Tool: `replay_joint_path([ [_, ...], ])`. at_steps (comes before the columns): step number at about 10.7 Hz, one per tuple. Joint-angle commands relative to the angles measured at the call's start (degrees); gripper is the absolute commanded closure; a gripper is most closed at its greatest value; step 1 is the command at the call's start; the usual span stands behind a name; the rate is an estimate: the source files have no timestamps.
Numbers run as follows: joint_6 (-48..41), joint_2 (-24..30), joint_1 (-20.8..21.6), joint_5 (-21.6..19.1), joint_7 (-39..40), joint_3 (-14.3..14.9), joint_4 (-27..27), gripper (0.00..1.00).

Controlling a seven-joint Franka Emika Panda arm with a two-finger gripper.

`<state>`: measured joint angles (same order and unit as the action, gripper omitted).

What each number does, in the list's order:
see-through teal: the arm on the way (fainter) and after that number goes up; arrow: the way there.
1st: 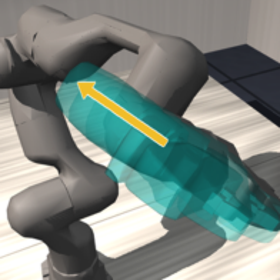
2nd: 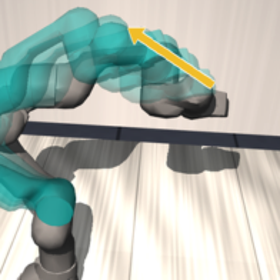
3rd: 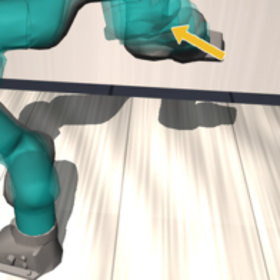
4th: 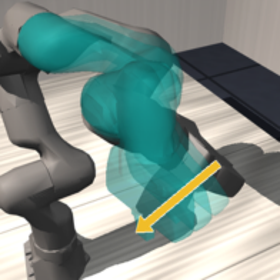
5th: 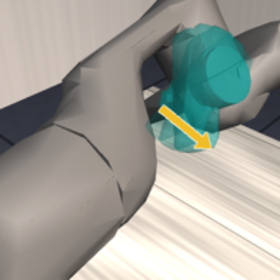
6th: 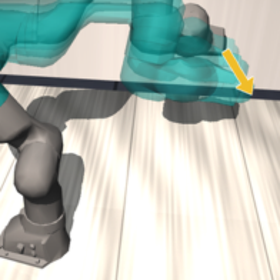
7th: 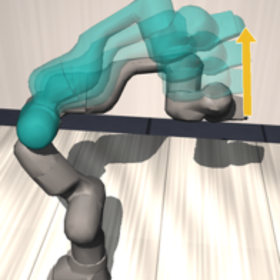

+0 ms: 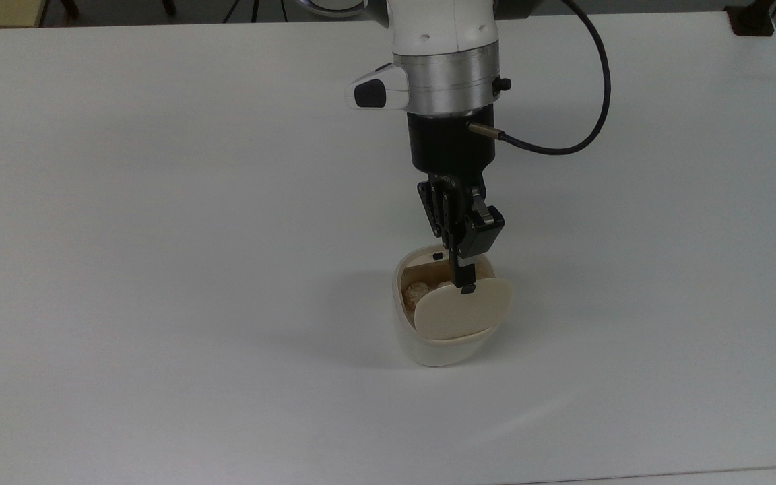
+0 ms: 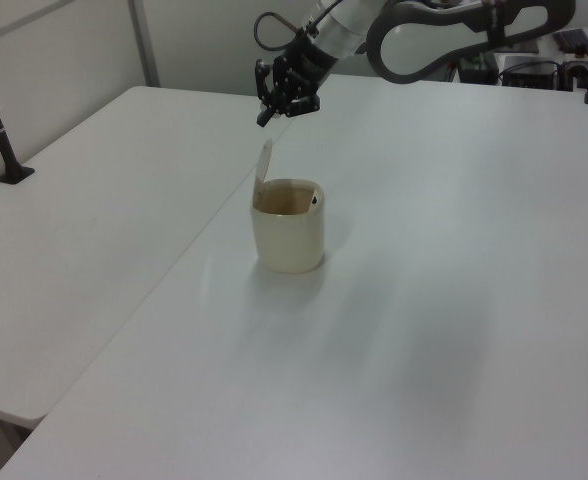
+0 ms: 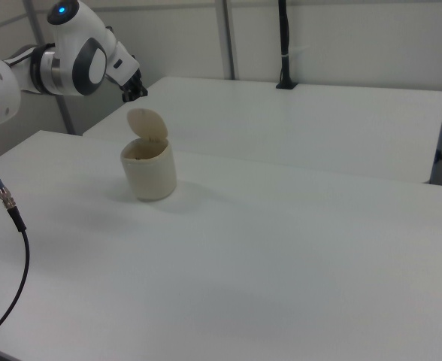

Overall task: Close the trash bin
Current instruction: 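Push the gripper fingers against the open lid, tilting it down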

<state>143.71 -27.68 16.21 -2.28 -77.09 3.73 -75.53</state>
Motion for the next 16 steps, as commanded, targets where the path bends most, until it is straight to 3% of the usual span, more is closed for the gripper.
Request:
replay_joint_path([
  [1, 5.7, -3.2, 0.9, 1.0, -2.3, 0.7, 1.6, 1.00],
  [7, 5.7, -4.5, 2.1, 1.7, -1.6, 0.7, 0.3, 1.00],
  [16, 1.6, 2.0, 1.6, 3.9, 4.0, 0.5, -8.1, 1.00],
])
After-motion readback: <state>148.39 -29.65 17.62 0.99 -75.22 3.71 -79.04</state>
